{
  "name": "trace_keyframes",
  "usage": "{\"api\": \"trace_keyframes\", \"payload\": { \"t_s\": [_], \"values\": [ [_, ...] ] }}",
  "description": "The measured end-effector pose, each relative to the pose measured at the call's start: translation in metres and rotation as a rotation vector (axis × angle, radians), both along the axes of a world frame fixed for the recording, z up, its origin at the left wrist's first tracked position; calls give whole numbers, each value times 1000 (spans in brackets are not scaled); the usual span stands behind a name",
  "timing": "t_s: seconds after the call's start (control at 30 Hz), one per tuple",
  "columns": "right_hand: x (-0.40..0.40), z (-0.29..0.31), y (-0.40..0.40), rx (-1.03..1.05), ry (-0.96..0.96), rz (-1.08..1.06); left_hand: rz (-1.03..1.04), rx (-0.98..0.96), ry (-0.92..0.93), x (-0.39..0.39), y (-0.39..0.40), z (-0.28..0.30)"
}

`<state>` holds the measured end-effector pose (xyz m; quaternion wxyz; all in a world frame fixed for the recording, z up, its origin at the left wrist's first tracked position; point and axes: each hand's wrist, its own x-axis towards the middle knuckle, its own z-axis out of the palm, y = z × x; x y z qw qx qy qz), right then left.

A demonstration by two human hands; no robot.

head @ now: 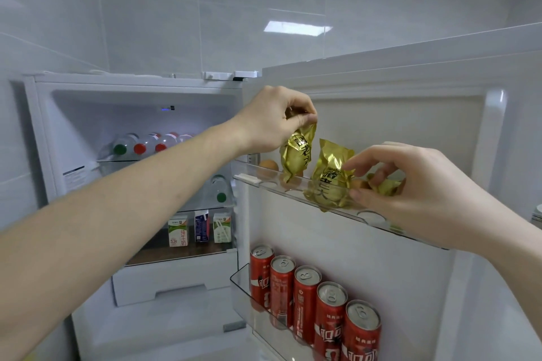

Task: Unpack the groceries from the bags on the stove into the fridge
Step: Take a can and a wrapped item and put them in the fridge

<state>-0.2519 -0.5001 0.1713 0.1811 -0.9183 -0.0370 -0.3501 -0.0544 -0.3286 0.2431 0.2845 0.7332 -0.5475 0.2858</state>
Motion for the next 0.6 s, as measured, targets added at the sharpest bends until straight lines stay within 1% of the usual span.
{"api": "trace_keyframes", "payload": {
  "t_s": [0.2, 0.37, 0.53, 0.6],
  "values": [
    [-1, -2, -3, -18, 4, -4, 10, -119, -36, 15, -6, -8],
    [-1, -2, -3, -22, 3, 1, -19, -157, -69, 22, -10, -11],
    [-2, -1, -3, -11, 5, 8, -4, -279, 90, 31, -13, -12],
    [-2, -1, -2, -10, 5, 8, -20, -276, 136, 28, -17, -15]
  ]
}}
